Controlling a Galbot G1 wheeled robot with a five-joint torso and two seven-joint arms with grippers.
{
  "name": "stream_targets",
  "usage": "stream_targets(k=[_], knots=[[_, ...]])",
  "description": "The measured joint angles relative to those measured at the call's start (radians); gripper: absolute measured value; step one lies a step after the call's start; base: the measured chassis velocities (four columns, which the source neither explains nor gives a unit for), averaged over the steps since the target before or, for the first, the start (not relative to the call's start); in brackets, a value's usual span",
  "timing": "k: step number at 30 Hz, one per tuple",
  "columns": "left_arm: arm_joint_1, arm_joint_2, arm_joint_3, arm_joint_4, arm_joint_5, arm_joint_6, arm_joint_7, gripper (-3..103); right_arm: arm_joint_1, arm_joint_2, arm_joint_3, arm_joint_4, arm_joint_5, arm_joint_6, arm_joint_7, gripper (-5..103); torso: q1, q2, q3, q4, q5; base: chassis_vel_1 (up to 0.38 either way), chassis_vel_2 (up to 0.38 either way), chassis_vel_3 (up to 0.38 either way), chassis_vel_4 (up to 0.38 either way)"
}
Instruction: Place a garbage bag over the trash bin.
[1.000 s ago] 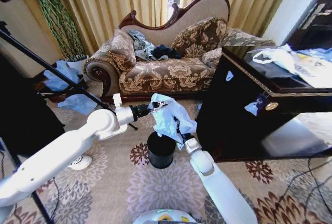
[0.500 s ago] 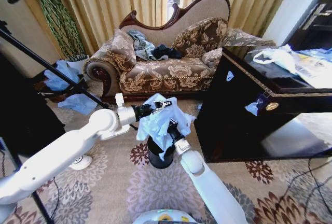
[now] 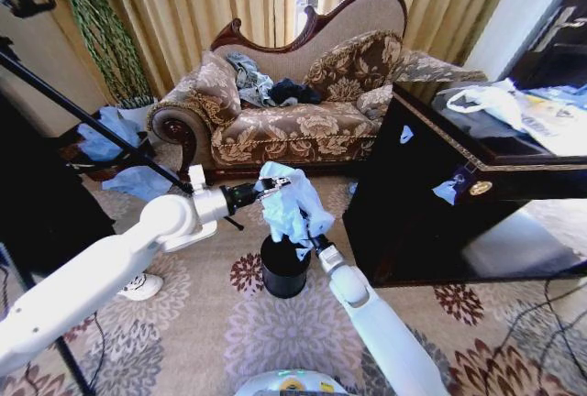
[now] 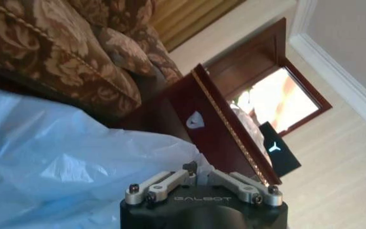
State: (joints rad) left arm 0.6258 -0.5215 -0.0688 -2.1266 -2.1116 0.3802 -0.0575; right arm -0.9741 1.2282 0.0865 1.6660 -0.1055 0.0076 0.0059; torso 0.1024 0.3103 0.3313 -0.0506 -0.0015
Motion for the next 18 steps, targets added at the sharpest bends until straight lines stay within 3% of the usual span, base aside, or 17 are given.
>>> stream_targets(k=[8, 13, 18], knots=[[0.053, -0.021, -0.043, 0.031, 0.038, -0.011, 0.011, 0, -0.074, -0.12, 0.083, 0.09, -0.007, -0.025, -0.052, 0, 0.0, 0.0, 0.0, -0.0002, 0.0003, 0.0, 0.0, 0.0, 0.0], [0.115, -0.067, -0.046, 0.026, 0.081, -0.018, 0.011, 0, -0.187, -0.209, 0.197, 0.205, -0.003, -0.034, -0.091, 0, 0.0, 0.0, 0.0, -0.0003, -0.0001, 0.0, 0.0, 0.0, 0.0], [0.151, -0.093, -0.025, 0.008, 0.112, -0.018, 0.011, 0, -0.288, -0.224, 0.256, 0.29, 0.024, -0.035, -0.115, 0, 0.0, 0.0, 0.0, -0.0003, -0.0001, 0.0, 0.0, 0.0, 0.0]])
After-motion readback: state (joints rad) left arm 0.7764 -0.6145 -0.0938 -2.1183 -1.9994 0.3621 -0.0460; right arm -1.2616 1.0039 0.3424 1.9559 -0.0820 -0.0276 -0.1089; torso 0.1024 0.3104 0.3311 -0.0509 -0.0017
